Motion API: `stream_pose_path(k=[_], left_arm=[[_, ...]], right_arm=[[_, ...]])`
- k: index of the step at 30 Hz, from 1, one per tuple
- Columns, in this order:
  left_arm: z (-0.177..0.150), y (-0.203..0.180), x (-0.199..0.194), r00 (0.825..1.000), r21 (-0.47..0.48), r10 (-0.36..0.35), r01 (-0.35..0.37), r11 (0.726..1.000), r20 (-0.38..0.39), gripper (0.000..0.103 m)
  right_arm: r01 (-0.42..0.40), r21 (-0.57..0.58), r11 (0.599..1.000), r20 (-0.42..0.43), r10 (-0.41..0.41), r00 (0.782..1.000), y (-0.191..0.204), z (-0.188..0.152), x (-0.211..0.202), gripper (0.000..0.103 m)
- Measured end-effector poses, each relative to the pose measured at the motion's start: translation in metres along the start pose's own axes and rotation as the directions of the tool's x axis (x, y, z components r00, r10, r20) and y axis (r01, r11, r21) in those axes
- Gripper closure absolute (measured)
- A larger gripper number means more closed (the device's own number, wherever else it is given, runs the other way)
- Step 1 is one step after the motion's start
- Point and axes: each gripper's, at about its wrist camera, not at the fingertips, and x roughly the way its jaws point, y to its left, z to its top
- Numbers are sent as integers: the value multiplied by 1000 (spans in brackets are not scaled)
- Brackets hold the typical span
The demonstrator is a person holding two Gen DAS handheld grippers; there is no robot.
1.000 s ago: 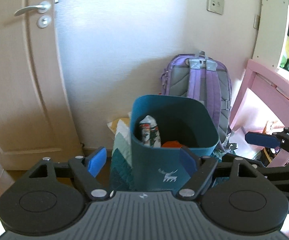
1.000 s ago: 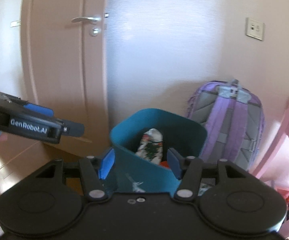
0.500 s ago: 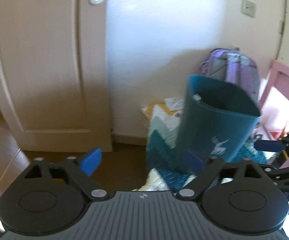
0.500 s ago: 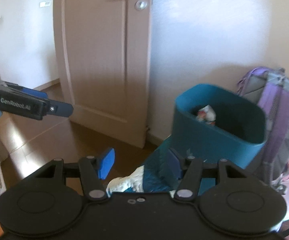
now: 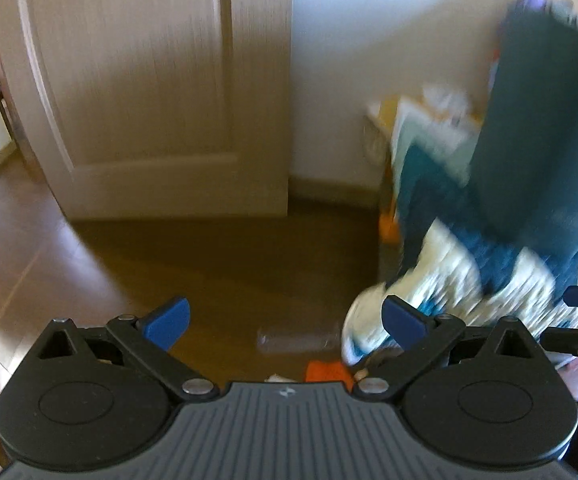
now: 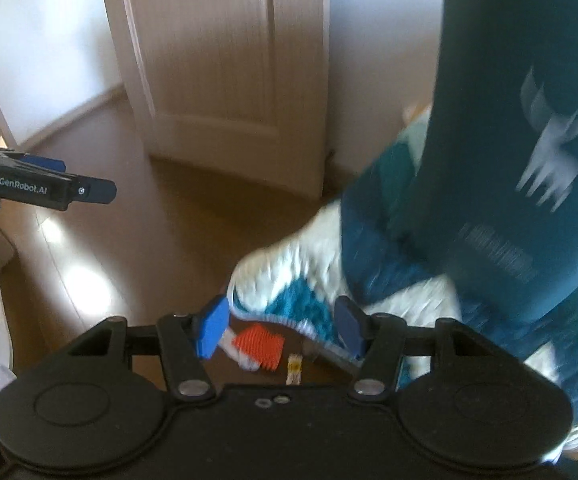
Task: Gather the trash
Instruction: 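Lower both tools down to the orange foam net and coffee stick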
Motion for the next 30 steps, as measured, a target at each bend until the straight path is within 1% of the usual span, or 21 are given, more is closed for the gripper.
stream_pose_path(k=[4, 6, 10, 13, 15, 18, 20, 21, 22, 26, 28, 30], left_arm=[[-31, 5, 64, 995, -22, -15, 13, 1000, -95, 0], [-44, 3, 98, 988, -32, -28, 24, 999, -149, 0], [-65, -5, 158, 972, -41, -48, 40, 998, -230, 0], [-78, -14, 205, 951, -70, -72, 54, 996, -300, 0], [-88, -20, 235, 936, -88, -75, 47, 995, -344, 0], [-103, -28, 271, 919, -90, -80, 49, 995, -387, 0], [-112, -32, 293, 900, -102, -88, 49, 994, -428, 0], [-117, -33, 306, 887, -123, -99, 48, 991, -451, 0], [-122, -34, 318, 877, -139, -112, 52, 989, -468, 0], [-132, -45, 352, 869, -121, -112, 60, 991, -483, 0], [-138, -49, 367, 860, -127, -119, 64, 990, -497, 0], [-143, -55, 376, 854, -108, -108, 61, 992, -510, 0]], right_arm=[[-15, 9, 1000, -85, 15, 996, -6, -31, 60, 45], [-6, 5, 1000, -132, 6, 991, -6, -45, 91, 45], [0, -1, 1000, -222, 0, 975, -11, -69, 152, 45], [15, 4, 1000, -286, -13, 958, -18, -88, 195, 45], [17, -5, 1000, -324, -18, 946, -21, -100, 219, 45], [8, -33, 999, -376, -20, 926, -24, -119, 252, 45], [7, -35, 999, -397, -21, 918, -26, -129, 269, 45], [8, -30, 1000, -409, -19, 912, -27, -133, 277, 45], [11, -25, 1000, -422, -20, 906, -28, -138, 285, 45], [8, 11, 1000, -457, -2, 890, -32, -155, 314, 45], [5, 10, 1000, -473, 0, 881, -31, -162, 328, 45], [5, 6, 1000, -489, -1, 872, -29, -169, 340, 45]])
